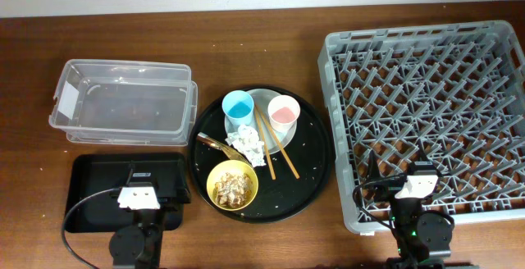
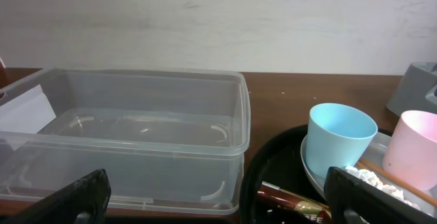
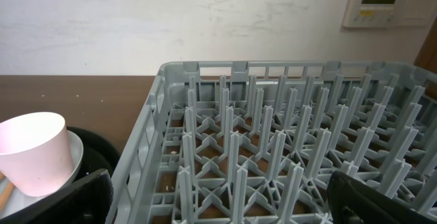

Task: Sort waste into correct bins and load items into the dishwasher rack
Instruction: 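Move the left gripper toward the round black tray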

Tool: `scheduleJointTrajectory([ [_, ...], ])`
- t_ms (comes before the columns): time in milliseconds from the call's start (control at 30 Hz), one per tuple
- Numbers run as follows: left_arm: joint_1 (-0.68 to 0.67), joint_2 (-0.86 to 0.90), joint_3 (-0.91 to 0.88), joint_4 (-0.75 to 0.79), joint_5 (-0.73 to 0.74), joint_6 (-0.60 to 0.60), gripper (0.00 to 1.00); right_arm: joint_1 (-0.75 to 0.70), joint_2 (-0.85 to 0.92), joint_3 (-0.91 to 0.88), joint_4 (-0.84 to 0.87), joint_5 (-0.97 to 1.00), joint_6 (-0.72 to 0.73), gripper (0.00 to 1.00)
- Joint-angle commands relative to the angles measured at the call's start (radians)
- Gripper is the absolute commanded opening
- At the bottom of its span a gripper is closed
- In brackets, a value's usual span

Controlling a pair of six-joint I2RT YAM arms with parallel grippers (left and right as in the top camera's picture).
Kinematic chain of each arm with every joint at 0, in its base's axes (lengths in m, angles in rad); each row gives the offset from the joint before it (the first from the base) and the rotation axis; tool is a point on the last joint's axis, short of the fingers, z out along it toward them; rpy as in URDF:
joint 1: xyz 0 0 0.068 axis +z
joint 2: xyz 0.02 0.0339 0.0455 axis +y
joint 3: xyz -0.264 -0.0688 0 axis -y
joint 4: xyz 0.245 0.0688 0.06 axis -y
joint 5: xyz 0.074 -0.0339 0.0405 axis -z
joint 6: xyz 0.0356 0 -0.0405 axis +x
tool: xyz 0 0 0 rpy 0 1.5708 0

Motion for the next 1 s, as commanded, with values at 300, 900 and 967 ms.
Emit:
scheduleJointTrajectory([
  [300, 0.005, -0.01, -0.006, 0.0, 0.019, 0.013, 0.99, -0.004, -0.006, -0.007, -0.003, 0.016, 0.006, 0.98],
  [900, 0.005, 0.122, 0.589, -0.488, 0.185, -0.021, 0.99, -0.004, -0.006, -0.007, -0.003, 0.016, 0.006, 0.98],
  [967, 0.005, 0.297, 0.784, -0.582, 0.275, -0.021, 0.99, -0.004, -0.006, -0.007, -0.003, 0.015, 0.006, 0.99],
])
